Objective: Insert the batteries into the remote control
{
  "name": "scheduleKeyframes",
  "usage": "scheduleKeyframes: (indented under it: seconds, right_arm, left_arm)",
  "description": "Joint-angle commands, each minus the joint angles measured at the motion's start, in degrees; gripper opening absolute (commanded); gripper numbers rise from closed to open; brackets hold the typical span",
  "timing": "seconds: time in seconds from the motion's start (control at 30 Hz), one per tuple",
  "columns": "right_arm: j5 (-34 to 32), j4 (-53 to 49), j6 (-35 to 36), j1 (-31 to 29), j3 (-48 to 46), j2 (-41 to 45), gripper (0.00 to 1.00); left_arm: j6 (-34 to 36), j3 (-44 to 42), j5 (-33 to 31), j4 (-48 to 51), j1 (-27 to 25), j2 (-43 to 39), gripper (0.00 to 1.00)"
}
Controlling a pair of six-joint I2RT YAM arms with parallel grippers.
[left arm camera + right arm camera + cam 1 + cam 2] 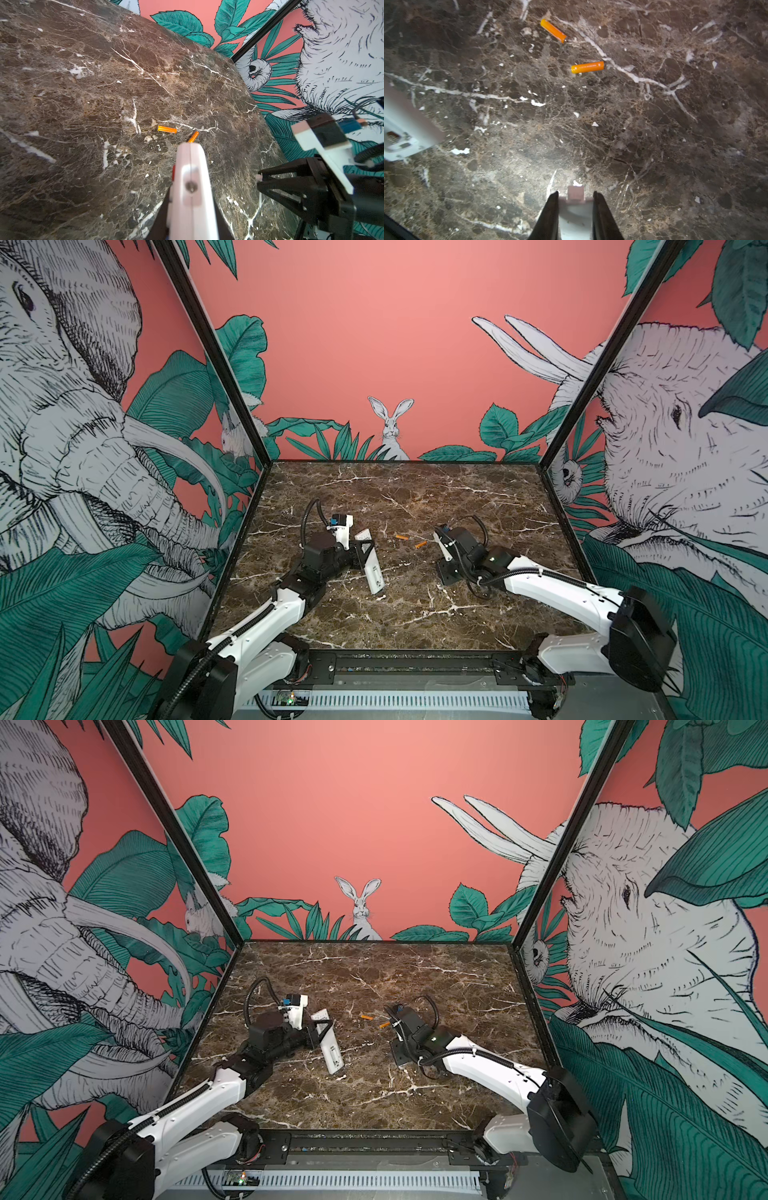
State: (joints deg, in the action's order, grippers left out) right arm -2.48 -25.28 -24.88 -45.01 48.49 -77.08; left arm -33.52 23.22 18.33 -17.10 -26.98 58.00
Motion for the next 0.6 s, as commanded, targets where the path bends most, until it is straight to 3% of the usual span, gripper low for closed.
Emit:
scheduleKeyframes:
  seconds: [0.0,0.57]
  right_arm:
    - [0.6,-0.5,-1.3,1.1,-0.7,-2.2,0.22]
    - [1.1,-1.4,-4.4,5.2,-0.9,-7.6,0.23]
  left_arm:
    - [1.6,-1.1,-0.6,-3.0,-0.3,-1.0,0.00]
    - [2.6,-2.8,0.3,-6.7,-0.3,-0.5,0.00]
